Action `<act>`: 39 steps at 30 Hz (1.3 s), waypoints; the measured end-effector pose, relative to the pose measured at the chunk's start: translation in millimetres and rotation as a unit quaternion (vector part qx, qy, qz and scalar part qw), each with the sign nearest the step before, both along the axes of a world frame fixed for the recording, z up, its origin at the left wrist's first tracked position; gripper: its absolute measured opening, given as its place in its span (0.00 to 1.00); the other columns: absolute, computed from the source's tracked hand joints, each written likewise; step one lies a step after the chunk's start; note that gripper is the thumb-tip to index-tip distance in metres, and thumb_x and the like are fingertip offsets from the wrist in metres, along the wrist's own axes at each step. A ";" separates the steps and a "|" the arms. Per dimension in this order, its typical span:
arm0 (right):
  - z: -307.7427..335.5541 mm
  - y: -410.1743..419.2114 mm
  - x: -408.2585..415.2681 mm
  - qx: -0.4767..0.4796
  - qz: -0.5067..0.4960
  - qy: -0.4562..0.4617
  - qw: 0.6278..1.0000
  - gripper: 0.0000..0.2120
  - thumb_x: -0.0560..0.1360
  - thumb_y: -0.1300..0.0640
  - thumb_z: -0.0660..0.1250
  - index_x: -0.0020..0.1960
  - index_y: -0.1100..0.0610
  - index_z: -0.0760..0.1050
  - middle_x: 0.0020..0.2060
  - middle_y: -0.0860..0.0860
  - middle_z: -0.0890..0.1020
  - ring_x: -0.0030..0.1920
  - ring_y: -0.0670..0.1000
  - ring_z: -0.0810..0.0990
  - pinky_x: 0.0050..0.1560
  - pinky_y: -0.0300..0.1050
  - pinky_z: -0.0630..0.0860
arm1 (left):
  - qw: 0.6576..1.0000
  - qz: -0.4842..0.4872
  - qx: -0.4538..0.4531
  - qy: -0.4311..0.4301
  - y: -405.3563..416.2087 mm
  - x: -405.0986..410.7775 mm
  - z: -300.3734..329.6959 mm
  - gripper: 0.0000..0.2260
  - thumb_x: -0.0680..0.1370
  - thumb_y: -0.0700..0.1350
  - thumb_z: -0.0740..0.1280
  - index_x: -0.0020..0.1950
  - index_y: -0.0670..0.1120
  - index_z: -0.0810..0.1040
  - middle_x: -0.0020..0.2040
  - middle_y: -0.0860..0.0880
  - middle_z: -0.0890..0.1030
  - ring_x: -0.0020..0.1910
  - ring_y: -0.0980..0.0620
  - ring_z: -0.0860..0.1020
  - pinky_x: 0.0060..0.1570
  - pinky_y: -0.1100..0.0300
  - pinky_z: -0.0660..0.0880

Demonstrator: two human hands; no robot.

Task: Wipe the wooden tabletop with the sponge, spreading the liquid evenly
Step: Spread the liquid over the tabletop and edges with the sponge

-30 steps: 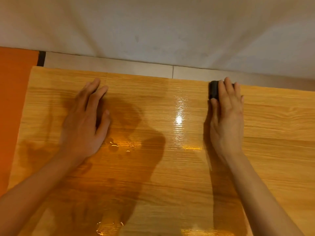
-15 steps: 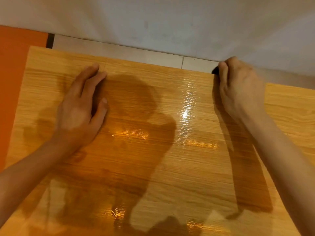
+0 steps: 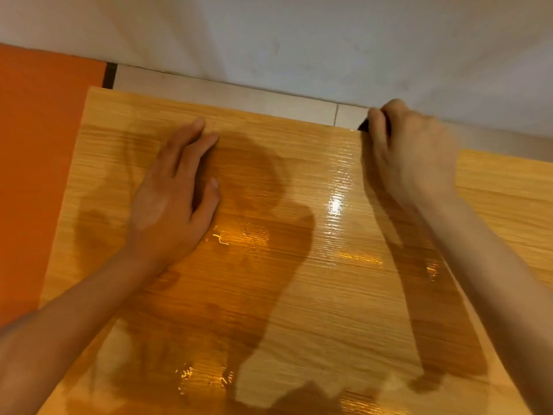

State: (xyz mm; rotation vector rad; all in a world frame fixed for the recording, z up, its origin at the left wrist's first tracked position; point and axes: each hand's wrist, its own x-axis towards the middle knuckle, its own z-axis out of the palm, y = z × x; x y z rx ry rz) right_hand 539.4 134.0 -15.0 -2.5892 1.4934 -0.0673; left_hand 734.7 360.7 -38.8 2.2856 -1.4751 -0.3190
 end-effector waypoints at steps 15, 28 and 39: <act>6.8 41.3 37.6 0.099 0.027 -0.147 0.984 0.15 0.83 0.51 0.56 0.63 0.56 0.74 0.58 0.55 0.79 0.58 0.57 0.74 0.56 0.47 0.68 | 0.999 0.023 0.029 0.015 28.6 41.0 10.0 0.28 0.84 0.54 0.52 0.81 0.42 0.59 0.83 0.45 0.56 0.82 0.47 0.53 0.81 0.46 0.50; 8.5 87.0 187.0 0.201 0.122 -0.122 0.964 0.15 0.81 0.48 0.56 0.57 0.54 0.77 0.52 0.53 0.83 0.54 0.56 0.79 0.52 0.51 0.75 | 0.999 0.008 0.029 -0.019 46.2 67.2 -0.1 0.27 0.85 0.53 0.53 0.82 0.41 0.58 0.83 0.46 0.55 0.82 0.46 0.56 0.79 0.44 0.57; 6.2 84.4 168.6 0.150 0.024 -0.140 0.978 0.16 0.81 0.49 0.57 0.52 0.54 0.80 0.46 0.54 0.84 0.48 0.58 0.80 0.45 0.49 0.74 | 0.999 0.015 0.007 -0.028 43.2 66.7 3.4 0.26 0.85 0.48 0.57 0.81 0.40 0.60 0.82 0.43 0.59 0.81 0.46 0.56 0.79 0.55 0.51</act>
